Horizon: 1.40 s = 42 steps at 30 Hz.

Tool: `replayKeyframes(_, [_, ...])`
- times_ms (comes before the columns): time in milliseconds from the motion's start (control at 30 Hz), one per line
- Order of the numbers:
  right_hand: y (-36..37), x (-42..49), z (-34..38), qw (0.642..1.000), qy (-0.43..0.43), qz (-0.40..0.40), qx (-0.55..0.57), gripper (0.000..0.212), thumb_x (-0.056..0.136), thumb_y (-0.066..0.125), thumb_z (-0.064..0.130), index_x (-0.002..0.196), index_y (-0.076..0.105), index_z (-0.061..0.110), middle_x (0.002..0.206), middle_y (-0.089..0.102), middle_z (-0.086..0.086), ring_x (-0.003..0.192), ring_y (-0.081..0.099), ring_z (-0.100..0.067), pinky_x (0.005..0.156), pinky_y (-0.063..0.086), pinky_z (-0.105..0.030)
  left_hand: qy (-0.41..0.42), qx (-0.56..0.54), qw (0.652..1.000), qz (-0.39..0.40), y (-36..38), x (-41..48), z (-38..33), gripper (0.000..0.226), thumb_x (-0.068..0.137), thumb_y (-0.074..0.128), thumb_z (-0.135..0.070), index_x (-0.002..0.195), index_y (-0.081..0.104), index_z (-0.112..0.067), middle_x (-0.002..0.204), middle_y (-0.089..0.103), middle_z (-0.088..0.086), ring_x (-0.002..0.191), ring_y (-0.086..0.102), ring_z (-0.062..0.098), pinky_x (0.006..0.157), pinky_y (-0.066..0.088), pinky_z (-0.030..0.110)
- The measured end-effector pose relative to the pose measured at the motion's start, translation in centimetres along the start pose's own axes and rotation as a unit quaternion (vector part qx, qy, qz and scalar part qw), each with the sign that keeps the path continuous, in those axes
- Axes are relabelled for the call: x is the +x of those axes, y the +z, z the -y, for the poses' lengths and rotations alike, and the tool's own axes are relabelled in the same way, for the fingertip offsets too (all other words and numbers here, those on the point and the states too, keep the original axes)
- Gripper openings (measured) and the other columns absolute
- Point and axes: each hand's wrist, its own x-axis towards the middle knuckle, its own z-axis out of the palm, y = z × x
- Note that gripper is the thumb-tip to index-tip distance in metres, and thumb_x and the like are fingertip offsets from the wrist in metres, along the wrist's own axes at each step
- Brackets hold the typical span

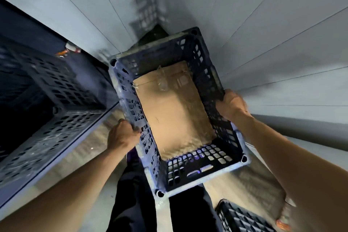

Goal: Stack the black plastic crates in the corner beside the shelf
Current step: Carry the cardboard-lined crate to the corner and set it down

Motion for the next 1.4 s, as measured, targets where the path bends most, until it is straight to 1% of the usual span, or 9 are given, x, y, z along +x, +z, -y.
replayKeyframes(200, [2.2, 5.1, 0.3, 1.000, -0.015, -0.007, -0.021, 0.038, 0.088, 0.056, 0.026, 0.120, 0.055, 0.008, 0.112, 0.062, -0.017, 0.100, 0.059, -0.036, 0.081, 0.050, -0.039, -0.034, 0.001, 0.999, 0.000, 4.1, 3.1, -1.5, 0.025, 0.095, 0.058, -0.031, 0.094, 0.059, -0.007, 0.082, 0.063, 0.007, 0.070, 0.056, 0.024, 0.062, 0.040, 0.029])
replayKeyframes(333, [3.3, 7.6, -0.1, 0.999, -0.029, -0.013, -0.029, 0.044, 0.086, 0.056, 0.030, 0.123, 0.052, 0.006, 0.117, 0.058, -0.021, 0.106, 0.057, -0.039, 0.091, 0.051, -0.045, -0.042, -0.008, 0.999, 0.003, 6.8, 5.0, -2.2, 0.024, 0.095, 0.058, -0.031, 0.096, 0.064, -0.007, 0.080, 0.064, 0.005, 0.058, 0.053, 0.017, 0.053, 0.040, 0.025])
replayKeyframes(600, [3.9, 10.1, -2.0, 0.998, -0.065, 0.016, 0.006, 0.056, 0.080, 0.060, 0.041, 0.127, 0.051, 0.011, 0.114, 0.060, -0.016, 0.100, 0.059, -0.033, 0.084, 0.052, -0.040, -0.055, -0.071, 0.995, 0.051, 12.2, 5.8, -3.1, 0.019, 0.090, 0.063, -0.034, 0.091, 0.066, -0.015, 0.083, 0.073, 0.005, 0.072, 0.072, 0.021, 0.067, 0.061, 0.034])
replayKeyframes(700, [3.7, 10.7, -2.3, 0.997, -0.074, 0.016, 0.022, 0.071, 0.070, 0.056, 0.051, 0.131, 0.049, 0.014, 0.119, 0.061, -0.013, 0.103, 0.059, -0.032, 0.086, 0.054, -0.044, -0.066, -0.107, 0.989, 0.077, 15.0, 7.0, -2.3, 0.024, 0.084, 0.065, -0.039, 0.094, 0.059, -0.018, 0.088, 0.073, 0.009, 0.076, 0.073, 0.021, 0.066, 0.061, 0.036])
replayKeyframes(867, [3.3, 11.7, -1.8, 0.997, -0.082, 0.011, 0.003, 0.073, 0.073, 0.054, 0.051, 0.134, 0.045, 0.012, 0.124, 0.059, -0.017, 0.111, 0.056, -0.037, 0.091, 0.052, -0.047, -0.061, -0.087, 0.993, 0.047, 14.2, 5.5, -4.8, 0.034, 0.088, 0.062, -0.044, 0.102, 0.061, -0.013, 0.088, 0.073, 0.007, 0.075, 0.072, 0.022, 0.062, 0.055, 0.029])
replayKeyframes(1033, [3.2, 12.2, -1.6, 0.997, -0.076, 0.021, 0.000, 0.084, 0.071, 0.052, 0.053, 0.143, 0.037, 0.013, 0.131, 0.053, -0.020, 0.117, 0.053, -0.039, 0.095, 0.049, -0.050, -0.065, -0.083, 0.993, 0.049, 14.5, 5.5, -5.0, 0.036, 0.090, 0.061, -0.044, 0.108, 0.061, -0.013, 0.096, 0.073, 0.011, 0.085, 0.072, 0.025, 0.075, 0.058, 0.035])
replayKeyframes(1233, [4.1, 10.7, -2.9, 0.993, -0.113, -0.003, -0.034, 0.077, 0.087, 0.058, 0.032, 0.151, 0.023, 0.009, 0.153, 0.030, -0.021, 0.139, 0.028, -0.039, 0.112, 0.032, -0.049, -0.080, -0.043, 0.992, 0.085, 15.6, 5.8, -4.7, 0.060, 0.087, 0.055, -0.056, 0.115, 0.057, -0.003, 0.088, 0.073, 0.013, 0.078, 0.073, 0.028, 0.059, 0.055, 0.034])
replayKeyframes(1300, [4.7, 9.8, -3.5, 0.991, -0.119, -0.004, -0.053, 0.079, 0.090, 0.058, 0.028, 0.154, 0.016, 0.008, 0.160, 0.014, -0.019, 0.145, 0.014, -0.037, 0.116, 0.022, -0.046, -0.086, -0.033, 0.990, 0.104, 15.7, 5.4, -4.8, 0.067, 0.088, 0.054, -0.056, 0.122, 0.055, 0.002, 0.094, 0.073, 0.016, 0.085, 0.073, 0.030, 0.070, 0.058, 0.039])
replayKeyframes(1400, [5.0, 8.6, -4.5, 0.992, -0.112, 0.003, -0.061, 0.078, 0.091, 0.057, 0.023, 0.155, 0.013, 0.011, 0.162, 0.008, -0.015, 0.147, 0.009, -0.034, 0.116, 0.022, -0.046, -0.055, -0.035, 0.995, 0.082, 14.7, 4.0, -5.5, 0.051, 0.093, 0.058, -0.043, 0.122, 0.046, -0.003, 0.107, 0.070, 0.015, 0.095, 0.070, 0.033, 0.076, 0.054, 0.034])
